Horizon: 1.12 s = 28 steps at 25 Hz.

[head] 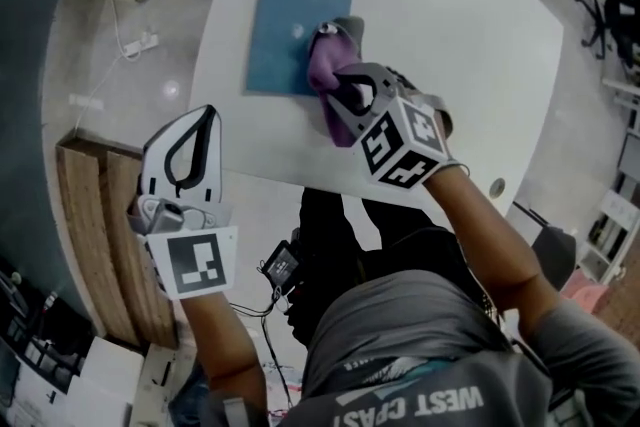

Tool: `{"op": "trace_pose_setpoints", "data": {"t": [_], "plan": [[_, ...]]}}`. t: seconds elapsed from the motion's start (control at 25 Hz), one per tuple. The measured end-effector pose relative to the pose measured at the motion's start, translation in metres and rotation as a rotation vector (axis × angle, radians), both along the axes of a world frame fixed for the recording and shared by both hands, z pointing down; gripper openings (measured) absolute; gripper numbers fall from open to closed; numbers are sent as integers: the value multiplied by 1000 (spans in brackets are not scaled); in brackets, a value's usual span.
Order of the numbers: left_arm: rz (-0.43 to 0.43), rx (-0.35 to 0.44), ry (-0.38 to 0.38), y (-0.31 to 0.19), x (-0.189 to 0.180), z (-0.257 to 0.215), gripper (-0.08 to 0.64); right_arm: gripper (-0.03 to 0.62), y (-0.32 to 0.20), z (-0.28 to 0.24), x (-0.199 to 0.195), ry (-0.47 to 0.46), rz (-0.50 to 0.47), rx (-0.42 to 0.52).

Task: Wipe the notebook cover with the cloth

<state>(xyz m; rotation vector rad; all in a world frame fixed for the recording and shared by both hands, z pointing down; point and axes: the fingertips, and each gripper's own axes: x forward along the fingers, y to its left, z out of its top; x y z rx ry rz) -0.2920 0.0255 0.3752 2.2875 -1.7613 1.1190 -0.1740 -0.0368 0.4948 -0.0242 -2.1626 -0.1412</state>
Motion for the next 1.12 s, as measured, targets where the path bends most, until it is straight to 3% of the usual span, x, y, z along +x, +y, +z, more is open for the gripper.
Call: {"op": "trace_pose_setpoints", "data": {"t": [0.52, 0.68, 0.96, 1.12], "plan": [[-17, -35, 18, 22, -26, 20, 0, 106, 45, 16, -116, -28, -138, -22], [19, -38, 26, 11, -20, 23, 0, 106, 37, 16, -98, -31, -82, -41], [105, -27, 35, -27, 3, 20, 0, 106, 1, 18, -13, 36, 77, -32], [119, -27, 49, -37, 11, 20, 0, 106, -8, 18, -4, 52, 88, -30]]}}
